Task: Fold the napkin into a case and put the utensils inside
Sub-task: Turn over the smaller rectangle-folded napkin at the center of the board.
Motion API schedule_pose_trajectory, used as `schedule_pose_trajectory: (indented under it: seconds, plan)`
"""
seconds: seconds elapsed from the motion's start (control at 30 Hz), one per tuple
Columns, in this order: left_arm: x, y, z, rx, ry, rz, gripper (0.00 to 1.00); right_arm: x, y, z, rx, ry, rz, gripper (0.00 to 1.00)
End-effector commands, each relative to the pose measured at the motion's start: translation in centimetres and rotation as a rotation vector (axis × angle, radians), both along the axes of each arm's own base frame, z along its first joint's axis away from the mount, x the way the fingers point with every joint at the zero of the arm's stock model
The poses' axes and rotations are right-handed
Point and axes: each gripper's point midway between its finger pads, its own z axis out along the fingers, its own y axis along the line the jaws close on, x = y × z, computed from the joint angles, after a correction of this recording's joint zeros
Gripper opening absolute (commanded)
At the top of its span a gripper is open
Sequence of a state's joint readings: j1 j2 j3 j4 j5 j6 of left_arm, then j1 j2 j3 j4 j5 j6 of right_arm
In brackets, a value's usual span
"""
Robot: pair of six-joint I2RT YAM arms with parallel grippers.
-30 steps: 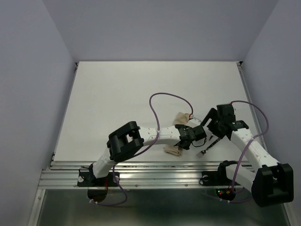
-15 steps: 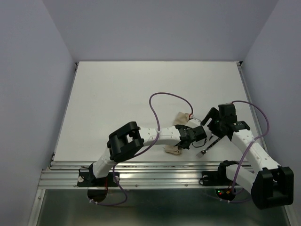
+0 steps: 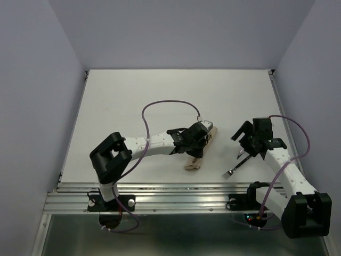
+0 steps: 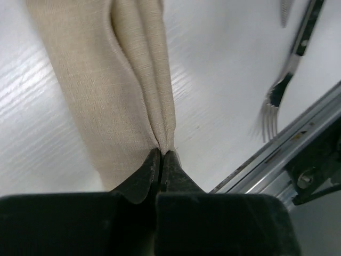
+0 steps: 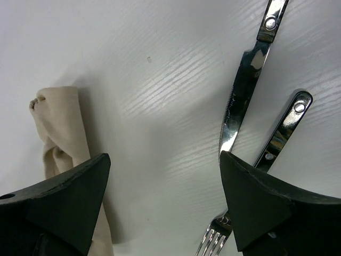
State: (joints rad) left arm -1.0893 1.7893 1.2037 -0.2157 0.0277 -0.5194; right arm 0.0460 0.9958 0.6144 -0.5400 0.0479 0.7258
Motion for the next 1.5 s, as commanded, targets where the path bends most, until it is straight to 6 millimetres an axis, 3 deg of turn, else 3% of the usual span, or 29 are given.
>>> schedule_pose_trajectory:
  seconds: [0.0,0.33,0.6,0.7,0.93,1.47]
  plan:
    - [-0.2,-3.5,5.3,-0.208,-0.059,-0.178,0.00,0.6,-0.4,1.2,0.006,-0.046,-0.026,0.89]
    - [-0.4,-6.0,6.7,-0.354,-0.047,-0.329,0.00,0.7,-0.6,1.3,0.014,-0.050,-0.027,0.88]
    - [1.5,-7.6,8.4,-0.556,-0.006,-0.398,0.00,1.0,-1.3,1.6,0.017,-0.051,-0.047,0.88]
    - [3.7,-7.4,6.8,-0.561,0.024,-0.344,0.00,1.1,-1.5,1.8,0.017,-0.058,-0.070,0.88]
    - [5.8,-6.3,3.8,-0.570,0.091,-0.288,0.00,1.2,-1.8,1.8,0.000,-0.070,-0.071,0.89]
    - [9.1,-2.2,1.8,-0.607,0.144,-0.212,0.00,1.1,-2.1,0.9,-0.022,-0.044,-0.070,0.89]
